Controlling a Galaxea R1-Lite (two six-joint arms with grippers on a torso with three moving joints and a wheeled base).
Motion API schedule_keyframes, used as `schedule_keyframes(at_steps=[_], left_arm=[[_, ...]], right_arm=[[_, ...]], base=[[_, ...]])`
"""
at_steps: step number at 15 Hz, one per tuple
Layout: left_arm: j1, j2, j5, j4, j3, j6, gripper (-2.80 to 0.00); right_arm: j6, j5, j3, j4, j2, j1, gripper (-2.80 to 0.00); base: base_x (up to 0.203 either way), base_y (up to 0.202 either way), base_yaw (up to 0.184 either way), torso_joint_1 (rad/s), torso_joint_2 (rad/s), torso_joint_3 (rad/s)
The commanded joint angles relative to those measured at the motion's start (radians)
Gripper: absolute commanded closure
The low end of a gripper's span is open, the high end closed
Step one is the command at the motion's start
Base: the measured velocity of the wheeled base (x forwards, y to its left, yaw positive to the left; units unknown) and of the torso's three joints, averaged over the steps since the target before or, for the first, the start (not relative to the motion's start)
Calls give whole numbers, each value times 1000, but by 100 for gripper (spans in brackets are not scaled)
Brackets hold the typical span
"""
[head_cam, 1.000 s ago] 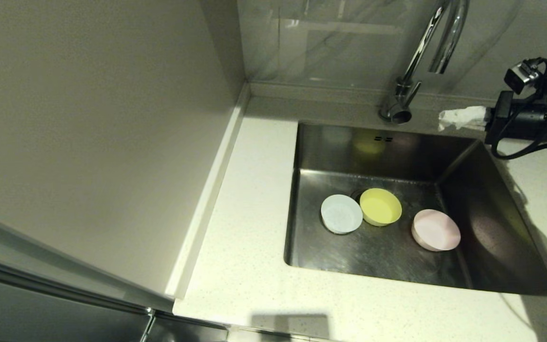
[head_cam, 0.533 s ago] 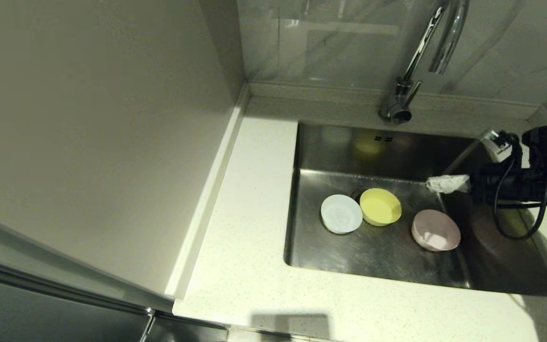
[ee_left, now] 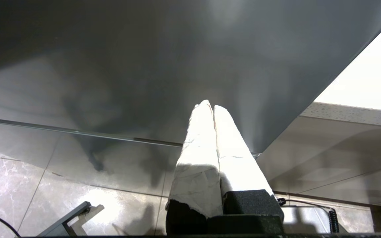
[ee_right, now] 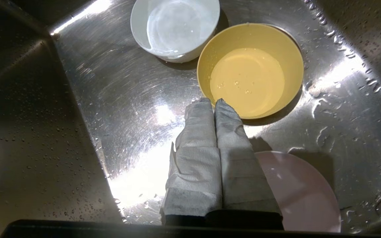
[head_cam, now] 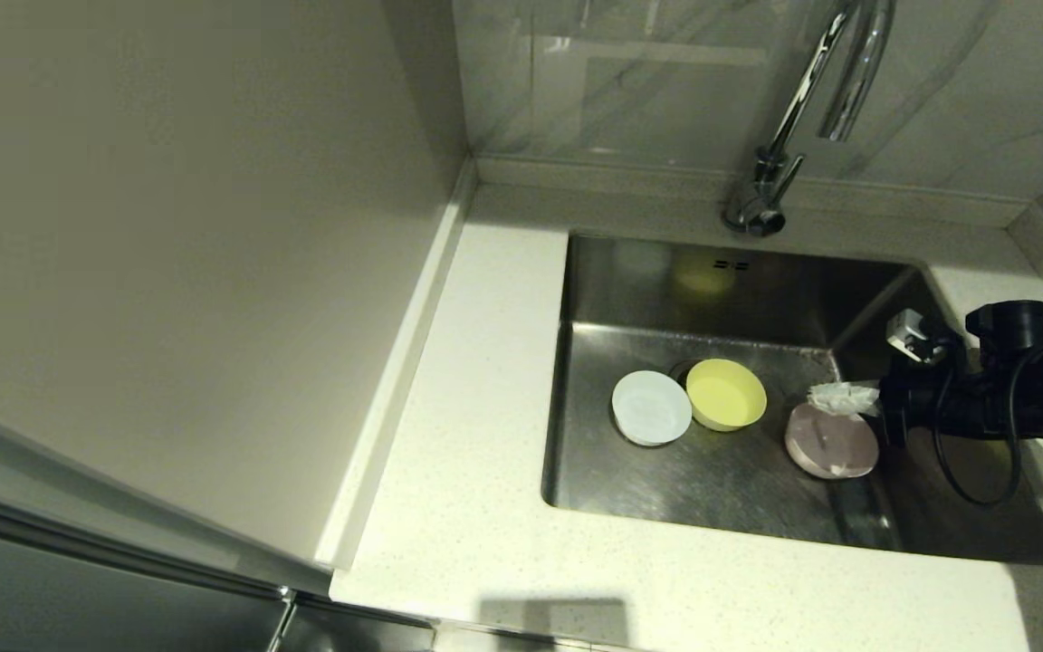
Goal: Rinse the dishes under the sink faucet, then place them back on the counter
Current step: Put a bowl back to the table from the sink
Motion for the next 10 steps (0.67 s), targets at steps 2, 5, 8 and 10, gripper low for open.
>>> schedule_keyframes(at_steps=[2, 5, 8, 10], left_arm=[[0, -2, 0, 0, 0, -1, 0], [0, -2, 0, 0, 0, -1, 0], [0, -2, 0, 0, 0, -1, 0], [0, -2, 0, 0, 0, -1, 0]], right_arm=[[-5, 5, -1, 1, 4, 2, -280], [-6, 3, -2, 1, -6, 6, -280], [10, 0, -3, 23, -28, 7, -280], [28, -119, -4, 95, -64, 24, -280]], base=[[0, 0, 0, 0, 0, 0], [0, 0, 0, 0, 0, 0], [0, 0, 0, 0, 0, 0], [0, 0, 0, 0, 0, 0]])
